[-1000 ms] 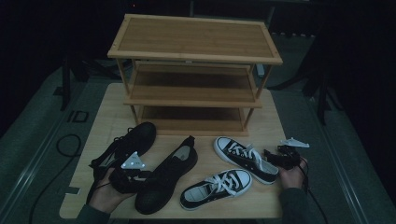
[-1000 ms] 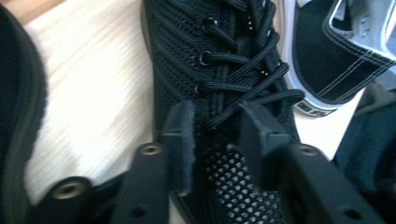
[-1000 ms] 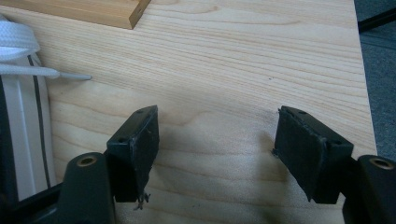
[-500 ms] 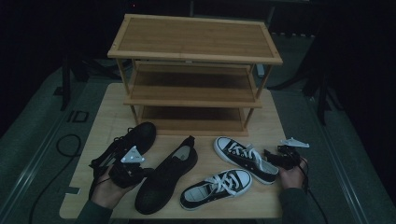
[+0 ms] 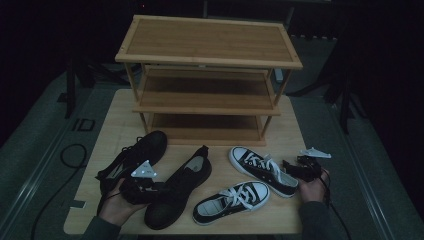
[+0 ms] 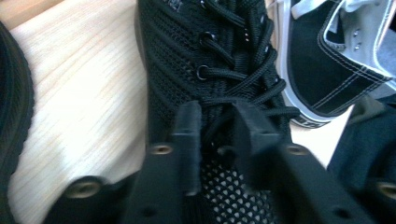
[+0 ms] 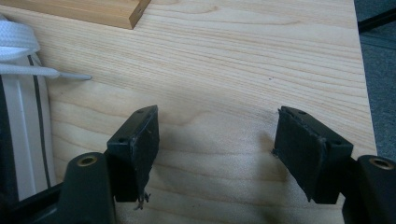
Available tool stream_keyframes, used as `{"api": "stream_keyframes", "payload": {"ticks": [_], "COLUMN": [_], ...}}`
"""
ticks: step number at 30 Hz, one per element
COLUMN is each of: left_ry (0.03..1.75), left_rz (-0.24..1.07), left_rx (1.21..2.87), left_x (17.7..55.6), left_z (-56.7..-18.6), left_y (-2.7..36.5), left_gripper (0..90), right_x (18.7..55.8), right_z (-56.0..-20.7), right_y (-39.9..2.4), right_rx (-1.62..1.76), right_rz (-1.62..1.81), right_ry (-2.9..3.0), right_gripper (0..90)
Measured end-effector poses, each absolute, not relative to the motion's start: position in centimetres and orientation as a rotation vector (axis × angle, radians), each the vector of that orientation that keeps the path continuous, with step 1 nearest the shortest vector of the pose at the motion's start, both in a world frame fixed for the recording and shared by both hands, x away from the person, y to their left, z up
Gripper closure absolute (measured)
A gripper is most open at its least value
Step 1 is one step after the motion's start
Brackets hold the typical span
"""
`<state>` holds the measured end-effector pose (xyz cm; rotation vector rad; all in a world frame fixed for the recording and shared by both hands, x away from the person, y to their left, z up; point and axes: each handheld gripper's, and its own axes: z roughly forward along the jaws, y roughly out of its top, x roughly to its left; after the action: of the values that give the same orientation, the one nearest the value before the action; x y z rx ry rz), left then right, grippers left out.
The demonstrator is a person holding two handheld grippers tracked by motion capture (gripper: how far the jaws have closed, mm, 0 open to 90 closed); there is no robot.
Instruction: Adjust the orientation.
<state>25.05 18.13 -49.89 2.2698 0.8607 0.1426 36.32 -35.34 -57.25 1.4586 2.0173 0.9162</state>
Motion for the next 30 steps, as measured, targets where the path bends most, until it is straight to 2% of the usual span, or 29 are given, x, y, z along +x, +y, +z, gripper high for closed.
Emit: {"api": "stream_keyframes", "payload": {"ticks": [2,4,10,16,30], "left_ry": [0.855,0.861,0.914,0.945,0.936], "left_rz": [0.146,0.162,0.249,0.246,0.264], "left_rx": [2.279,2.304,2.288,2.219,2.232], "left_x": [25.1,25.2,25.8,27.1,31.7], "left_z": [-49.8,-49.3,-48.5,-48.4,-48.4], "left_y": [18.0,17.7,18.0,18.3,14.4], "left_gripper": [86.6,87.6,88.7,89.0,89.3], "right_x": [36.3,36.3,36.3,36.3,36.3], "right_z": [-57.2,-57.2,-57.3,-57.3,-57.3], "right_y": [-35.3,-35.3,-35.3,-35.3,-35.3], "right_rx": [1.459,1.459,1.458,1.458,1.458], "right_rz": [0.916,0.916,0.918,0.918,0.918], "right_ry": [2.017,2.017,2.017,2.016,2.017], "right_gripper": [30.5,30.5,30.4,30.5,30.5]}}
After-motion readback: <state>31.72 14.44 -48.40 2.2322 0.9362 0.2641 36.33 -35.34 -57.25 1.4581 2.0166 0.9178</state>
